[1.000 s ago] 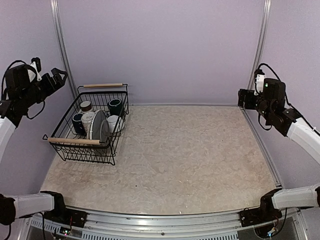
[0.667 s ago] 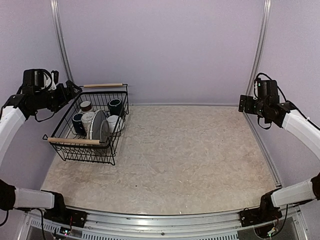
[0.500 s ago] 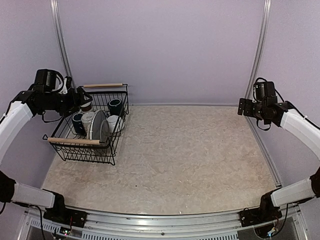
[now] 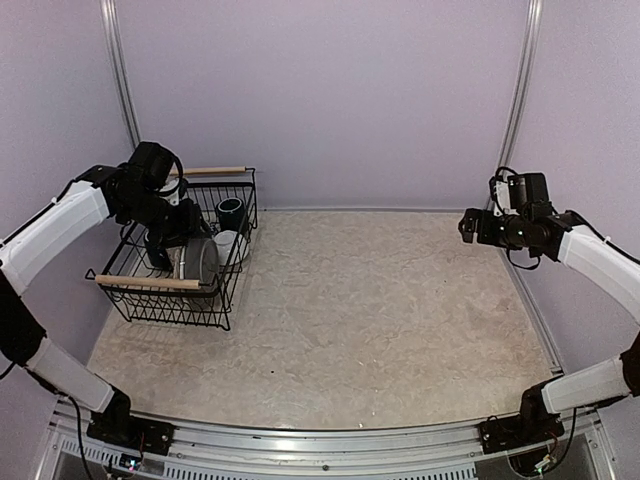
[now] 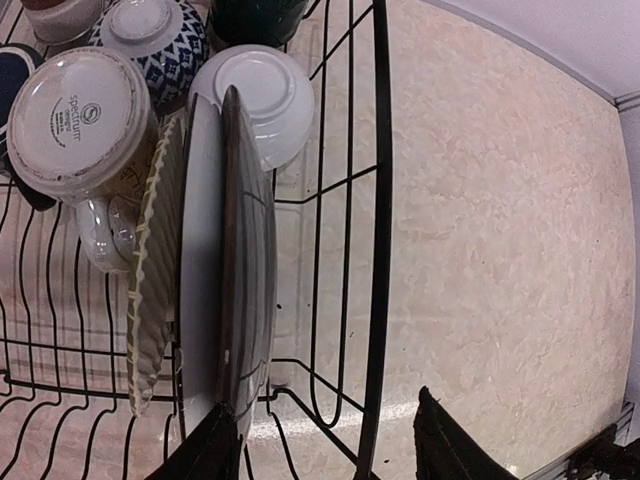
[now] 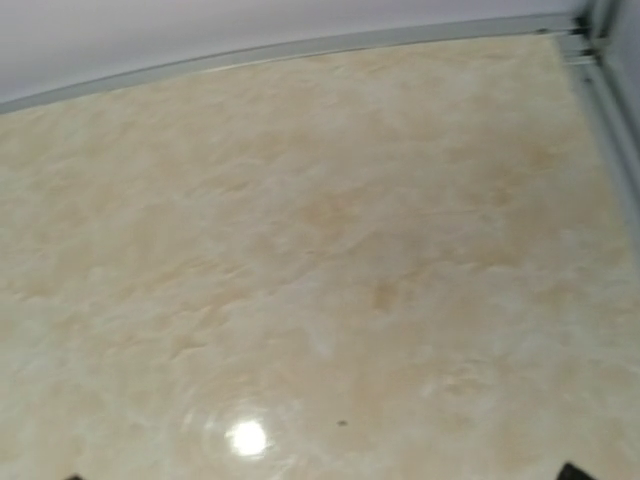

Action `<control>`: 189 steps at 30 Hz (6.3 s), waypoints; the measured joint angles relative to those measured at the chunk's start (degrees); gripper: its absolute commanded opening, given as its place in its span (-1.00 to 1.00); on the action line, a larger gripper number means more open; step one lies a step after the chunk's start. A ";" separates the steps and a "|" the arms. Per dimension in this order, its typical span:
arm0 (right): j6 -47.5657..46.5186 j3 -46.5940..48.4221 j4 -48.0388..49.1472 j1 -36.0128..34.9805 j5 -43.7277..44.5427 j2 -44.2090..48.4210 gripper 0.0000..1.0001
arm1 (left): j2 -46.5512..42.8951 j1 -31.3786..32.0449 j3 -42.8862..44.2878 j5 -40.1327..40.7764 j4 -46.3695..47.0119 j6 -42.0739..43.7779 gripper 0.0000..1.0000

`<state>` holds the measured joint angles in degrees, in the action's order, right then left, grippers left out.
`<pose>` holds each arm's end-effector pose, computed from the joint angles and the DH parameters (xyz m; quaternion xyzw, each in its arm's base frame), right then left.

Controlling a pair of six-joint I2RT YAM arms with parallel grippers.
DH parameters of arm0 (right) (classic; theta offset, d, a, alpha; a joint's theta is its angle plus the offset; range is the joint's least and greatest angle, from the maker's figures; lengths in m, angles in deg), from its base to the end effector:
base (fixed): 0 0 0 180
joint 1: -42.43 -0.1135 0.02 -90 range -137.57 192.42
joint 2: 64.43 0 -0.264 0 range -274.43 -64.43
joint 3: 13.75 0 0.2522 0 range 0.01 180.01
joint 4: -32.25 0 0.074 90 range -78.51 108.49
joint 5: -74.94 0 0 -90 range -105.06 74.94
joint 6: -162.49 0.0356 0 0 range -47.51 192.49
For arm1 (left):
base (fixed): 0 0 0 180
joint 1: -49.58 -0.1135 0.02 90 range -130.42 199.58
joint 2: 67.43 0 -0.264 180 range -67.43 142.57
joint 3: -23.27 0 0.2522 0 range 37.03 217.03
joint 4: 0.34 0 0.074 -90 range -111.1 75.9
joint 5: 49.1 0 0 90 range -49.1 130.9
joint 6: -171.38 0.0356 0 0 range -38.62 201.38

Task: Unload the mixed dishes from the dish rack
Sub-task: Grab the plate from the dish rack, then pass from the left arm to the right

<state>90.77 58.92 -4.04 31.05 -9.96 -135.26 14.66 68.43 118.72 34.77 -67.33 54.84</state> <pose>0.2708 0.0513 0.3090 0.0739 0.8811 0.0811 0.4601 0.2769 -0.0986 0.3452 -0.0470 0.9477 -0.1671 0.2679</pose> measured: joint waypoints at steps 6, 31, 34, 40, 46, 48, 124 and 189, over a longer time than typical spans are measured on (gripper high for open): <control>0.02 -0.72 1.31 0.04 -4.55 -0.50 1.00 | 1.81 1.29 0.00 5.38 0.83 1.14 -0.02; 0.44 -3.08 3.93 0.07 -8.39 -1.84 1.00 | 0.37 3.98 -0.66 12.72 4.35 2.51 0.18; 0.46 -3.23 4.00 0.07 -8.59 -1.84 0.99 | 1.22 3.72 -0.66 12.07 4.70 2.54 0.13; 0.46 -3.39 4.00 0.07 -8.81 -1.84 1.00 | 3.13 3.67 -0.66 10.91 5.03 2.51 0.03; 0.63 -3.43 4.13 0.07 -9.22 -1.84 0.99 | 5.11 3.04 -0.66 10.58 5.22 2.58 -0.08; 0.70 -3.52 4.31 0.07 -9.27 -1.81 1.00 | 5.77 2.58 -0.66 10.01 5.38 2.60 -0.10; 38.12 32.76 26.14 -17.86 -27.69 -41.11 0.95 | 2.78 23.12 -23.76 9.97 63.89 67.45 -1.00; 49.86 39.15 6.12 -23.78 -27.98 -48.85 -1.00 | 5.46 26.60 -14.45 9.07 49.24 59.52 0.98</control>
<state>140.63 98.07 2.08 7.27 -37.93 -184.11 20.12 95.03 104.28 43.84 -18.09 114.35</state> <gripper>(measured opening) 0.086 0.988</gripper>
